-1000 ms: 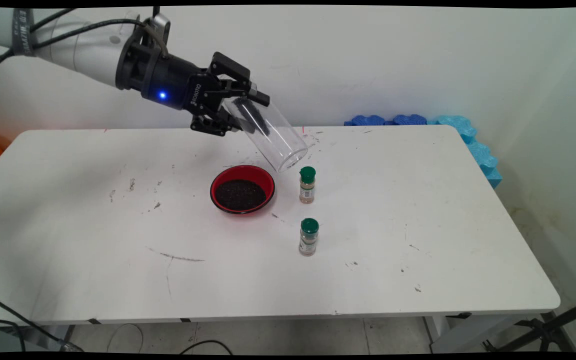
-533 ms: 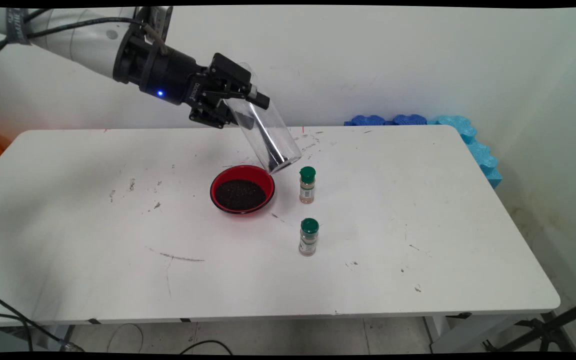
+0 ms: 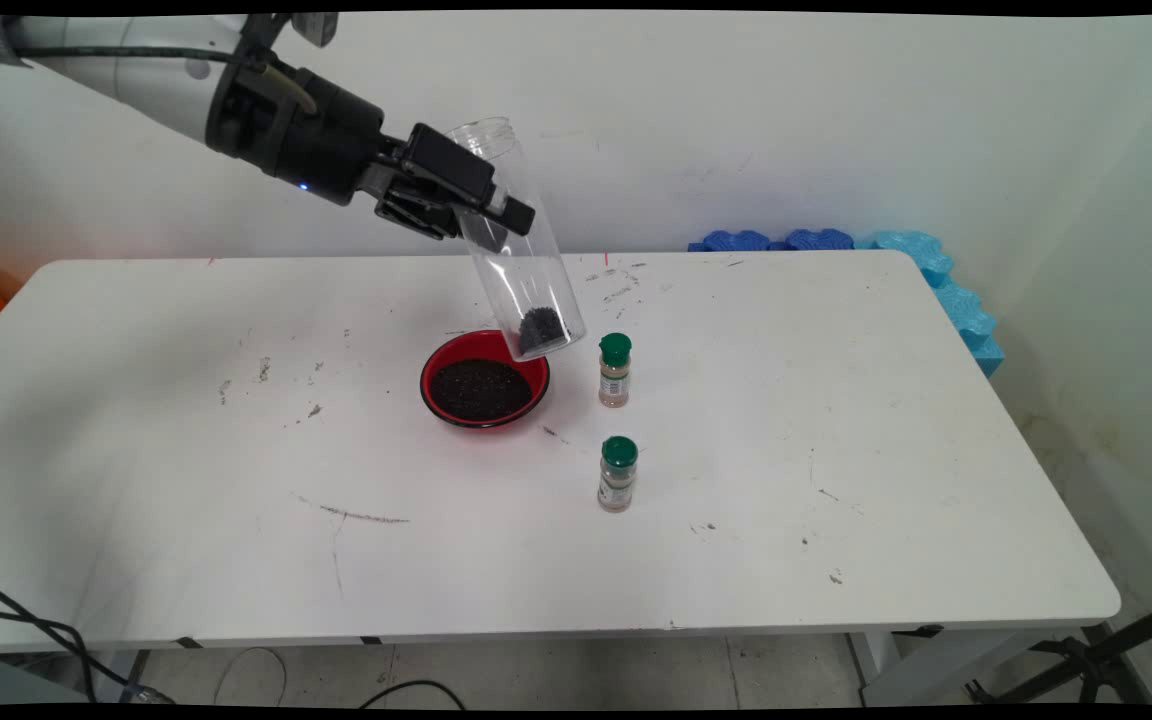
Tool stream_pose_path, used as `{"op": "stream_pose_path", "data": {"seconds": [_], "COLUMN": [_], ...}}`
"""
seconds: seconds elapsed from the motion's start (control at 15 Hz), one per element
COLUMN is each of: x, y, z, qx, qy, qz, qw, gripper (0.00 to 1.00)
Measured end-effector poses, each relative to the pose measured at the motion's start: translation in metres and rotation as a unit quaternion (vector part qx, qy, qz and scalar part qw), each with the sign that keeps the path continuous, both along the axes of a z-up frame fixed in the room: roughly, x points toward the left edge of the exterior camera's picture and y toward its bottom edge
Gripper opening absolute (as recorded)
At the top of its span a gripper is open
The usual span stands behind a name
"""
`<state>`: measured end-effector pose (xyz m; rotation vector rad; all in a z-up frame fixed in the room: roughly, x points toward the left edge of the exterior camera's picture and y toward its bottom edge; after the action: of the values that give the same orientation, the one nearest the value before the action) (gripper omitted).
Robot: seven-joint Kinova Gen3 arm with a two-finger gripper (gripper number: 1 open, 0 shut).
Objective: Pour the black seasoning powder in the red bowl
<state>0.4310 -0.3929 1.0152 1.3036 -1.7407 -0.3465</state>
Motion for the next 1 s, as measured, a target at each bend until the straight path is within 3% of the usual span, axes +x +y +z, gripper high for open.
{"op": "stream_pose_path", "data": {"seconds": [0.33,1.0], "x": [-0.002,-0.011], "y": [0.007,0.026], "z": [0.007,0.021], "qx": [-0.055,-0.13], "qy": [-0.036,-0.072], "qz": [-0.045,-0.126], "qw": [0.9968,0.9808], "gripper": [0.0,0.0]}}
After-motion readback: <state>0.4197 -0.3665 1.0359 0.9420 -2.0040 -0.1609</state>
